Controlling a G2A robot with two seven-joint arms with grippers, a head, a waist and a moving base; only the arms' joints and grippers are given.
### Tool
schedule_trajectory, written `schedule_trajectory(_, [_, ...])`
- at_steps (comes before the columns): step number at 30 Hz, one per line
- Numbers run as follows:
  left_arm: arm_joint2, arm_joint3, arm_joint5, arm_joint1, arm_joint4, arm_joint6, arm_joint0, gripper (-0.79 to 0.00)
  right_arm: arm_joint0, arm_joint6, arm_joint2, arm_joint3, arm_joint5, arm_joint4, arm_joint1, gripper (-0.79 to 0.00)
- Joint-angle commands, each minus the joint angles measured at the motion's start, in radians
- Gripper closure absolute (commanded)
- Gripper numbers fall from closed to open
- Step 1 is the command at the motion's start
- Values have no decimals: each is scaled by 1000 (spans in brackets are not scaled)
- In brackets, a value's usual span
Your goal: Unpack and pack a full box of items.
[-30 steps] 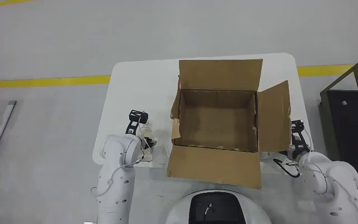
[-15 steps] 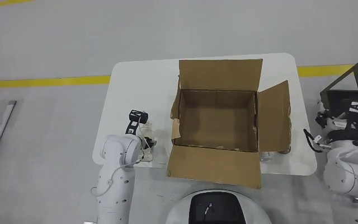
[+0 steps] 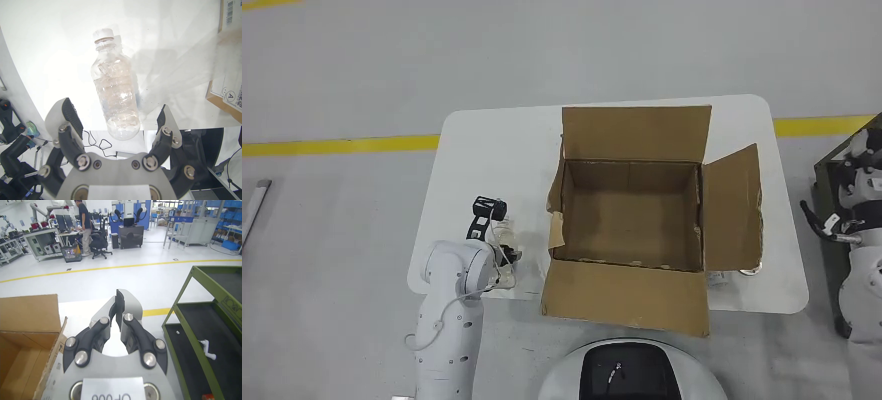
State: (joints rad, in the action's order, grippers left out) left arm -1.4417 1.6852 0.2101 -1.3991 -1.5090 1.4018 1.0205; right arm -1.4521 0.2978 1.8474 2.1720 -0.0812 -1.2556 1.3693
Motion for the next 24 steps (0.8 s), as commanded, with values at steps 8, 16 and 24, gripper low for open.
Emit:
schedule_trajectory(8, [-5, 7, -4, 3, -15, -35, 16, -785, 32, 69, -39, -2, 3, 6, -4, 0])
schedule_trajectory(16, [-3, -6, -24, 10, -73, -43, 23, -785, 66, 110, -81, -32, 11, 1, -8, 0])
schedule_trajectory(24, [32, -97, -63, 10, -120, -82, -3, -785, 82, 136, -94, -50, 14, -6, -13, 0])
